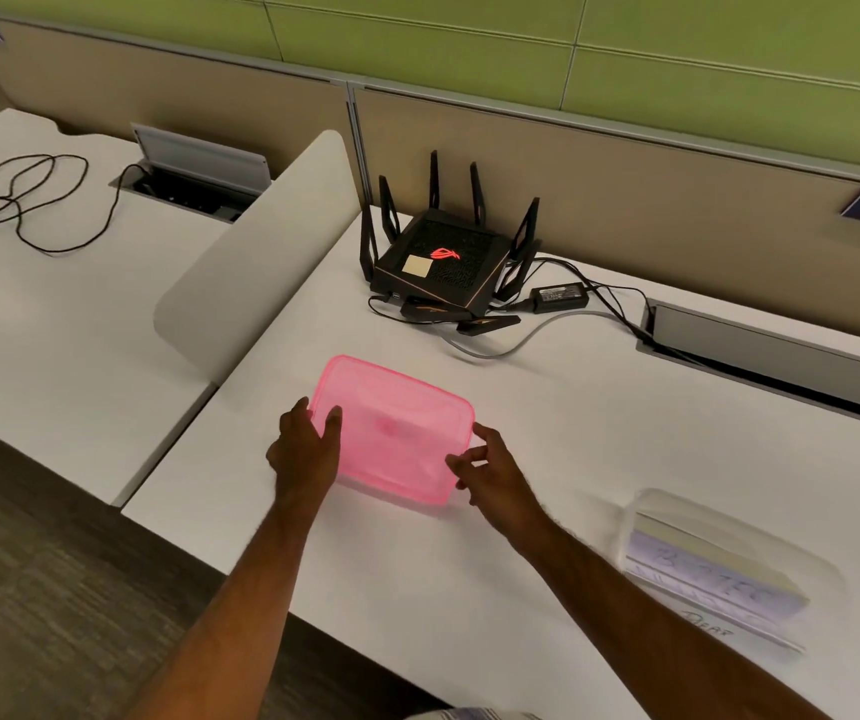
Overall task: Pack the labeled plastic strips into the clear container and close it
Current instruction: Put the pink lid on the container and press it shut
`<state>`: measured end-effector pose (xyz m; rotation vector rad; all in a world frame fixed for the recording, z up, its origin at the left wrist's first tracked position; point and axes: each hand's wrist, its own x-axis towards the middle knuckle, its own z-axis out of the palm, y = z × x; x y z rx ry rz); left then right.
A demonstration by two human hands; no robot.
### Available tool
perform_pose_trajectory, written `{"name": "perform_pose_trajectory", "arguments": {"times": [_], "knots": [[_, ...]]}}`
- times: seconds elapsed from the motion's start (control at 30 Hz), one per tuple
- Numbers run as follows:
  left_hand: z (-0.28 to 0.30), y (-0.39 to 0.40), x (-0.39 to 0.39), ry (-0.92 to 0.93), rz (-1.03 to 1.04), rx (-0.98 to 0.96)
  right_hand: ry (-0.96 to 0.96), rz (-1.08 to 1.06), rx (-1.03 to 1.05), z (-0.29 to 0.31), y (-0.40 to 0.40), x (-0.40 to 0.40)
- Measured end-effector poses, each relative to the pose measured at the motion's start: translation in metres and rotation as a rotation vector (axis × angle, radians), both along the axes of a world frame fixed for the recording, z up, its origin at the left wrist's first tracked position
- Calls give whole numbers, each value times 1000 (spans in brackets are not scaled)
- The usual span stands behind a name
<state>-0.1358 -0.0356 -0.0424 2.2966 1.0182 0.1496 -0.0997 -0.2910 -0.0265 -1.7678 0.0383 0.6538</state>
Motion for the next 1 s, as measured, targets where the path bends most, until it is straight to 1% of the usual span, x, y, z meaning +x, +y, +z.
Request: {"name": "perform_pose_trajectory", "arguments": {"times": [0.13, 0.2, 0.33, 0.5, 0.6, 0.8, 0.9, 1.0], "knots": [[16, -20, 7, -72, -16, -72, -58, -79, 72, 13, -18, 4], [24, -31, 11, -123, -25, -141, -106, -97, 102, 18, -31, 5], [37, -55, 20, -260, -4, -392, -191, -122, 133, 26, -60, 4], [49, -90, 27, -366, 18, -618, -293, -126, 137, 39, -97, -2], [55, -110, 29, -364, 66, -797, -360, -112, 148, 44, -118, -9], [67, -153, 26, -386, 81, -1019, -431, -103, 138, 49, -165, -25], [66, -172, 26, -396, 84, -1111, -454, -128, 148, 48, -191, -30], [68, -189, 27, -379, 70, -1147, -504, -157, 160, 45, -217, -34]]}}
